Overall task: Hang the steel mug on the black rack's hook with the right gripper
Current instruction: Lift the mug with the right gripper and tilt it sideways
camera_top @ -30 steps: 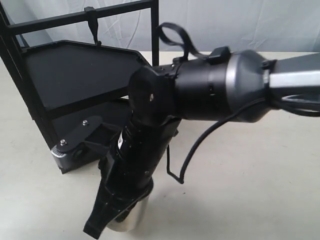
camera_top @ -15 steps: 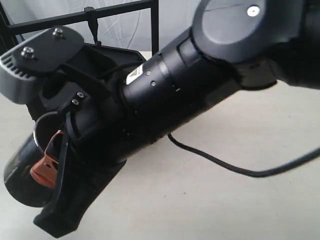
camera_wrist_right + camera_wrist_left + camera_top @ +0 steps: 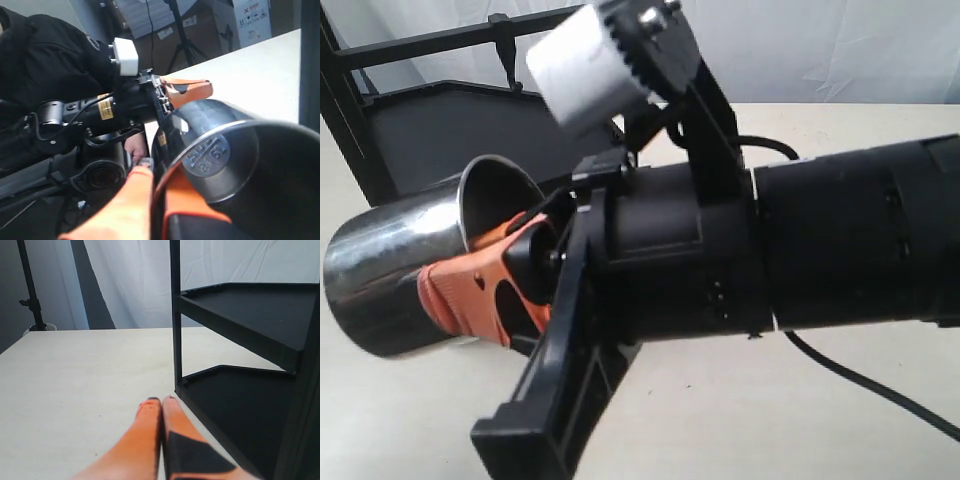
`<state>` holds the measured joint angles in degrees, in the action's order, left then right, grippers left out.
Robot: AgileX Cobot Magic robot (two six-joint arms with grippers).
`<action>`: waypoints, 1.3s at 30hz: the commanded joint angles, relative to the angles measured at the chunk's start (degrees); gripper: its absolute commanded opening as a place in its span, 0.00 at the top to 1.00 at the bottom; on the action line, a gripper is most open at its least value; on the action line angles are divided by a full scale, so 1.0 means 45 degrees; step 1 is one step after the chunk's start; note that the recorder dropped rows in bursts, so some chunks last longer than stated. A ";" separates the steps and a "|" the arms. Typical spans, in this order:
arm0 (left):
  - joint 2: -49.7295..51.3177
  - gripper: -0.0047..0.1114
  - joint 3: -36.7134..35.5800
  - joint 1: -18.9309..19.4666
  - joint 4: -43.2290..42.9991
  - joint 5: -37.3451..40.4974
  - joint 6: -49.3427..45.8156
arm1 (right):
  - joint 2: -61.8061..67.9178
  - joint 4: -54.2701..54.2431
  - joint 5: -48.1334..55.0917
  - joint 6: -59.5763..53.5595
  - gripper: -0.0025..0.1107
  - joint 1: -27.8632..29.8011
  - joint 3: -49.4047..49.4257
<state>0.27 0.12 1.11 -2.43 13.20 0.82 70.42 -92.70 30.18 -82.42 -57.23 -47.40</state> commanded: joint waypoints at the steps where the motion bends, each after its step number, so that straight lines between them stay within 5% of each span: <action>1: -0.0060 0.95 -0.0026 -0.0016 0.0002 0.0005 0.0032 | -0.0121 -0.0774 0.1707 -0.1992 0.99 -0.0018 0.0220; 10: -0.0060 0.95 -0.0026 -0.0016 0.0002 0.0005 0.0032 | -0.0121 -0.0859 0.2103 -0.6122 0.99 0.0193 0.0317; 17: -0.0060 0.95 -0.0026 -0.0016 0.0002 0.0005 0.0032 | -0.0121 -0.0651 -0.0821 -0.8537 0.99 0.0642 0.0317; 22: -0.0060 0.95 -0.0026 -0.0016 0.0002 0.0005 0.0032 | 0.0018 0.1463 -0.2085 -0.8538 0.99 0.0642 0.0450; 36: -0.0060 0.95 -0.0026 -0.0016 0.0002 0.0005 0.0032 | -0.0197 0.2350 -0.1464 -0.8538 0.99 0.0642 0.0335; 39: -0.0060 0.95 -0.0026 -0.0016 0.0002 0.0005 0.0032 | -0.0306 0.4637 -0.1119 -0.8538 0.99 0.0642 0.0219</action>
<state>0.27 0.12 1.11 -2.43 13.20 0.82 69.97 -78.90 22.88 -120.39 -54.51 -45.40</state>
